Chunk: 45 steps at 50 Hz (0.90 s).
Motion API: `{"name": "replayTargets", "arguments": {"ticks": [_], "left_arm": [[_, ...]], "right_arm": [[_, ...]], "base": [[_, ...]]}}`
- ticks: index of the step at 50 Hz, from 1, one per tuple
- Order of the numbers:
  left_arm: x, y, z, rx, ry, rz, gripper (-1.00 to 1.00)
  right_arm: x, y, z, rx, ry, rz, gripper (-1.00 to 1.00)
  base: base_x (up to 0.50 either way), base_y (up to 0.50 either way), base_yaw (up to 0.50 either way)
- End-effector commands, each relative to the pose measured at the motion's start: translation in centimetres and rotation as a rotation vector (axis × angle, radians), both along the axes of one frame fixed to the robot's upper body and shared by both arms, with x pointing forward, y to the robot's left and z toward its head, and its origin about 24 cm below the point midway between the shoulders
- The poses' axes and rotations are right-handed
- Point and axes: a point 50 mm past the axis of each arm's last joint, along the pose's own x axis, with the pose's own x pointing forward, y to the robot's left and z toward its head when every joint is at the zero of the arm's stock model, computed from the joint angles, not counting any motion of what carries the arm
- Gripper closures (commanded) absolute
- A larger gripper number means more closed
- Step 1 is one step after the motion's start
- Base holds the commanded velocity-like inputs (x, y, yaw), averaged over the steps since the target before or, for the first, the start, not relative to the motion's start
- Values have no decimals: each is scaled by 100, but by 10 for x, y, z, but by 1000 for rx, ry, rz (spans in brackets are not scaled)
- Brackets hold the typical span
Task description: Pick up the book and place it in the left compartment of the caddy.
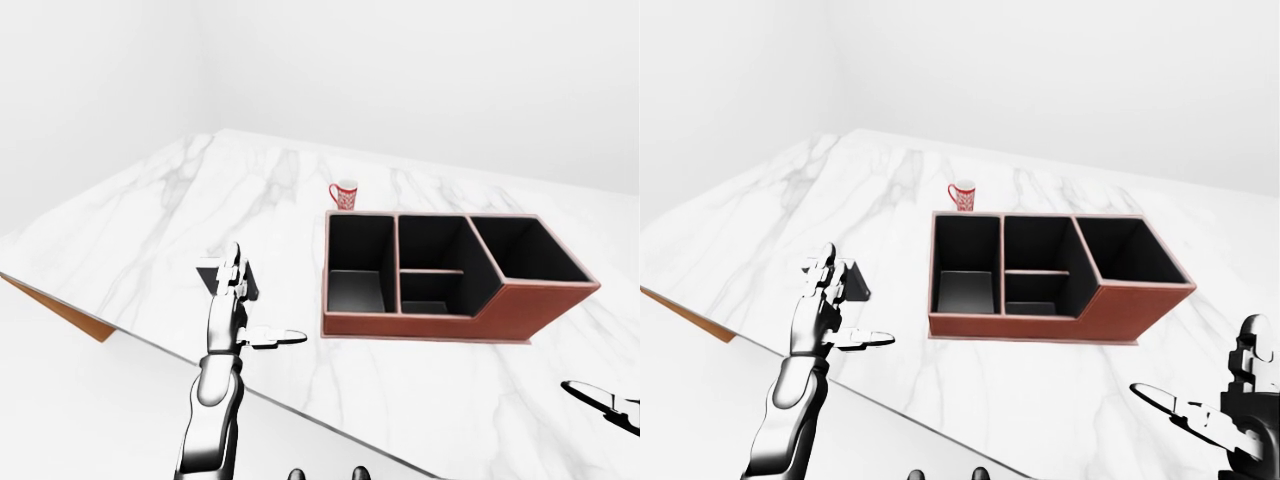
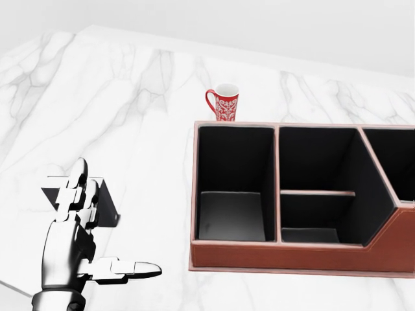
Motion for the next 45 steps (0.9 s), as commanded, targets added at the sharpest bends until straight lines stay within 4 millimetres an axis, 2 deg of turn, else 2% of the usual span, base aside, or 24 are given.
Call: {"name": "replayTargets", "arguments": {"ticks": [1, 35, 42, 45], "left_arm": [[0, 0, -1, -1, -1, 2, -100], [0, 2, -1, -3, -6, 9, -100], [-4, 8, 8, 35, -57, 81, -100], [-11, 13, 21, 100, -111, 157, -100]], "right_arm": [[1, 0, -2, 2, 8, 2, -100], [0, 1, -2, 10, 2, 7, -100], [-1, 2, -1, 5, 1, 11, -100], [0, 2, -2, 7, 4, 15, -100]], "base": [[21, 9, 0], [16, 6, 0], [0, 0, 0], [0, 0, 0]]}}
